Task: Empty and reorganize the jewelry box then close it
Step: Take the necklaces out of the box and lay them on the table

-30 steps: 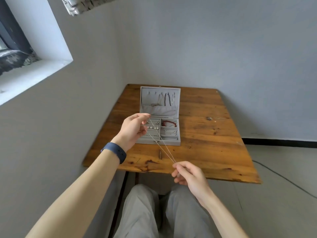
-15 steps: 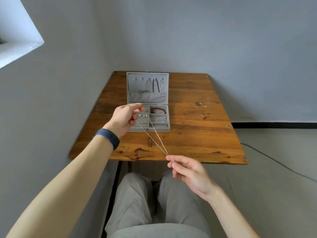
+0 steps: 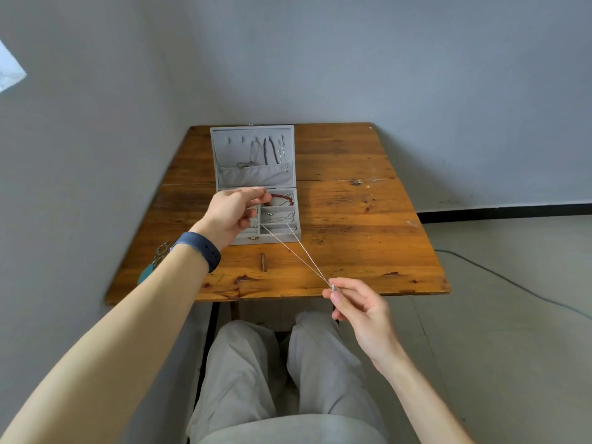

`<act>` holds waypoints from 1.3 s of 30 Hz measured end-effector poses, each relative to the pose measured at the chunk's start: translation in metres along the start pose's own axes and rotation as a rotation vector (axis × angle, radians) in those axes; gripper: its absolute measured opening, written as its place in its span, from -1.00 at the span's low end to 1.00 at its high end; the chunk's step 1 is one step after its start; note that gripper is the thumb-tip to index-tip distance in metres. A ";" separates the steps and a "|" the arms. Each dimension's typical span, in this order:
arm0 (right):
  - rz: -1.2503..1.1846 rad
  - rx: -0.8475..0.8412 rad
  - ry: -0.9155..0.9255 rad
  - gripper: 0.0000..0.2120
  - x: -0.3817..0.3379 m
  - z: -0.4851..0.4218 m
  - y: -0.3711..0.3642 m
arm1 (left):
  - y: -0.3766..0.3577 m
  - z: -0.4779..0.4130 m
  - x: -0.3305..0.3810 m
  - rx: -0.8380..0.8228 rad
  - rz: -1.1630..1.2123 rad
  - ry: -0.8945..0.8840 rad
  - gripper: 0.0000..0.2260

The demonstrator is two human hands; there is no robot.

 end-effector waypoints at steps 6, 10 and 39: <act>-0.060 0.117 -0.015 -0.79 0.002 0.000 0.036 | -0.057 -0.017 0.005 -0.121 0.054 -0.004 -0.79; -0.028 0.182 0.008 -0.81 0.000 -0.002 0.061 | -0.090 -0.030 0.006 -0.162 0.015 -0.002 -0.81; -0.033 0.442 0.081 -0.83 -0.001 -0.026 0.151 | -0.199 -0.098 0.019 -0.311 -0.266 0.021 -0.82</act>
Point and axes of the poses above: each hand's wrist, its own z-axis away from the middle knuckle, its own y-axis out of the back of the hand, x = y × z, the point moved 10 cm from there along -z, towards the middle knuckle, and after that the axes turned 14 degrees about -z, right-handed, at the moved point
